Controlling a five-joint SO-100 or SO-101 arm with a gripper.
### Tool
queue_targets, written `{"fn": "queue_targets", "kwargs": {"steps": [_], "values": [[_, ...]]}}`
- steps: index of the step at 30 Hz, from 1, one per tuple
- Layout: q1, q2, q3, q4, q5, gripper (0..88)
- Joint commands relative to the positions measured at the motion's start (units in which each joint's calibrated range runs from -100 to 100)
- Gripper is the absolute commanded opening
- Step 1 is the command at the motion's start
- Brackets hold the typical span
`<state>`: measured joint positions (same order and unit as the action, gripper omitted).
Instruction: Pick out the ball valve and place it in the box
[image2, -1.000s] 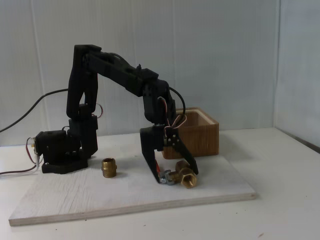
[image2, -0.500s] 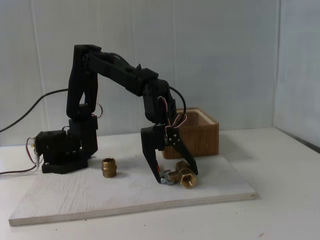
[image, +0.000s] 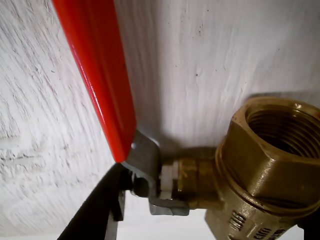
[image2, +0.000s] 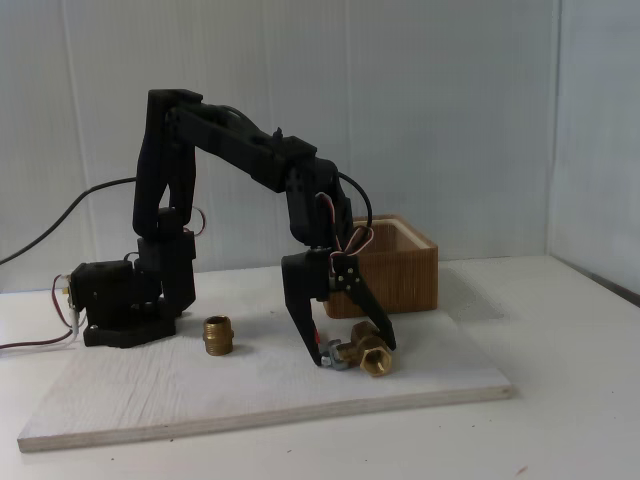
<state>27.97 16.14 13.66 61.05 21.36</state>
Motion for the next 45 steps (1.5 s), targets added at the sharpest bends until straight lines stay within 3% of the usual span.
{"fn": "queue_targets", "kwargs": {"steps": [1, 13, 22, 37, 45], "values": [[-0.15, -0.41, -0.22, 0.12, 0.01, 1.7], [-2.66, -1.34, -1.66, 1.24, 0.01, 1.8], [-2.81, -0.5, -14.84, 16.65, 0.01, 1.8], [-2.73, -1.34, -18.27, 20.1, 0.01, 1.8], [-2.88, -1.17, -30.9, 31.72, -0.04, 1.8]]}}
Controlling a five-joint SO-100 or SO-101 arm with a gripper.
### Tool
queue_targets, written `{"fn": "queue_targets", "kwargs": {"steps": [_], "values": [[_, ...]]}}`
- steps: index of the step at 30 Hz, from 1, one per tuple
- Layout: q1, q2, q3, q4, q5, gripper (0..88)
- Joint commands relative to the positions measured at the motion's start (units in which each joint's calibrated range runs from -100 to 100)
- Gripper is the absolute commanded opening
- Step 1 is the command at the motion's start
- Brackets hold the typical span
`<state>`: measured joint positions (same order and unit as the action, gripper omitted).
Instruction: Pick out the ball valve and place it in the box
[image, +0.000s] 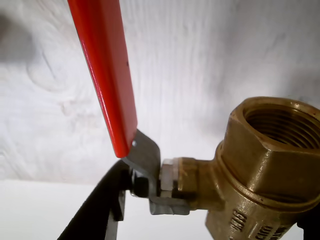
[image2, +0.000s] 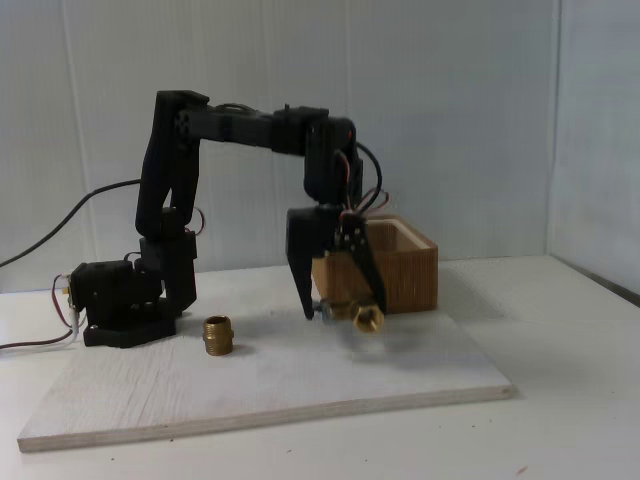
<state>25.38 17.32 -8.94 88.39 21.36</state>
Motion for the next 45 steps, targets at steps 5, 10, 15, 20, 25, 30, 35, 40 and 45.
{"fn": "queue_targets", "kwargs": {"steps": [5, 10, 15, 20, 25, 30, 35, 40, 45], "values": [[-0.29, -1.77, -17.05, 10.57, -0.04, 1.8], [-1.03, -2.44, -19.4, 10.83, -0.04, 1.8], [-2.43, -2.53, -19.76, 10.83, -2.37, 1.8], [-5.31, -2.53, -19.76, 10.83, -5.01, 1.8], [-7.15, -2.78, -19.85, 10.92, -6.3, 1.8], [-7.45, -6.85, -19.76, 10.92, -6.41, 1.8], [-8.77, -12.11, -19.13, 11.01, -6.41, 1.8], [-10.4, -13.72, -19.04, 11.01, -7.75, 1.8], [-13.65, -13.72, -19.04, 11.01, -10.49, 1.7]]}}
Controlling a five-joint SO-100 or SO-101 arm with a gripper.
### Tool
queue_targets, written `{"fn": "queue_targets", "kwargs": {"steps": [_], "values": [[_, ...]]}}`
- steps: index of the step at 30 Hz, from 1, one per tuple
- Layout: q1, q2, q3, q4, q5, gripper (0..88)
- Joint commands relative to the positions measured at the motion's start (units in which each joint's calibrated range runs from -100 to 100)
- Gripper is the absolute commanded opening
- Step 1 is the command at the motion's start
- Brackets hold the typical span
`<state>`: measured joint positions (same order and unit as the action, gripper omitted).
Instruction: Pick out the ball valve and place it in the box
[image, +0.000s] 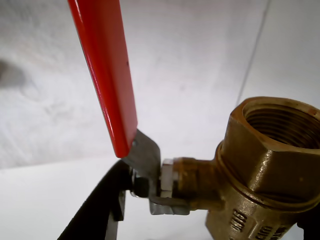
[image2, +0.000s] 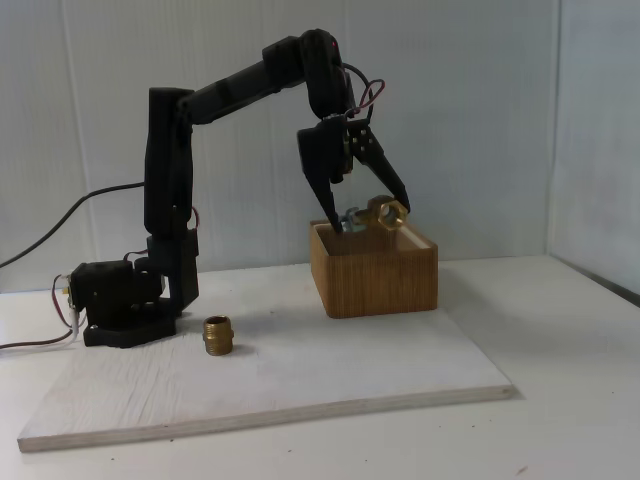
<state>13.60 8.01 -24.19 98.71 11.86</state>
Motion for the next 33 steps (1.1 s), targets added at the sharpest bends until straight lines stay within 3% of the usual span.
{"fn": "queue_targets", "kwargs": {"steps": [1, 18, 33], "values": [[-2.68, -4.4, -3.69, 0.69, -1.51, 1.7], [-16.99, -3.81, -3.69, 0.69, -8.8, 1.7], [-18.84, 9.76, -13.17, 0.51, -10.82, 1.7]]}}
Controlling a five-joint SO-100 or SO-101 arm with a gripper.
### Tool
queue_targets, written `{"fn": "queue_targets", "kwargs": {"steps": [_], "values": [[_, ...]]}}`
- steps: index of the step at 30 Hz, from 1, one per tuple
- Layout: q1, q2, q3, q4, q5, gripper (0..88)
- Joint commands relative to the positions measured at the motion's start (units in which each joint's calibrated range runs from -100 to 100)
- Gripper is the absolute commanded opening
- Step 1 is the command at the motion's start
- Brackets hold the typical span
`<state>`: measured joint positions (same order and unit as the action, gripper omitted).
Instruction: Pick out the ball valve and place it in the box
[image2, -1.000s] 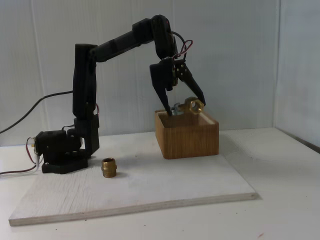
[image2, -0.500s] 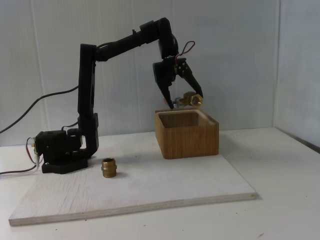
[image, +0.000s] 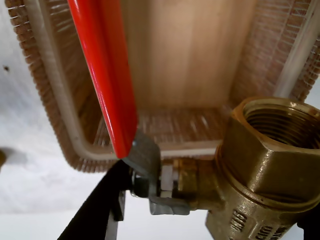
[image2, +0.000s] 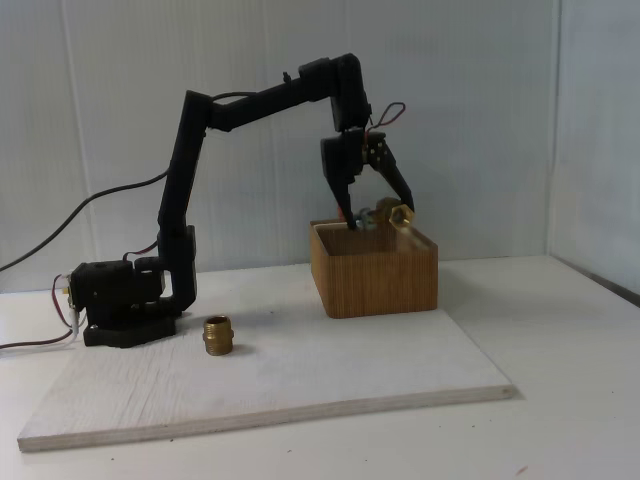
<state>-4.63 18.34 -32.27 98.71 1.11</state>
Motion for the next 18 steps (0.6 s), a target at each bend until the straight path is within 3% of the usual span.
{"fn": "queue_targets", "kwargs": {"steps": [1, 18], "values": [[-1.13, -0.24, -5.45, 0.51, -0.08, 1.7], [-4.08, 0.27, -0.67, 0.51, -3.03, 1.7]]}}
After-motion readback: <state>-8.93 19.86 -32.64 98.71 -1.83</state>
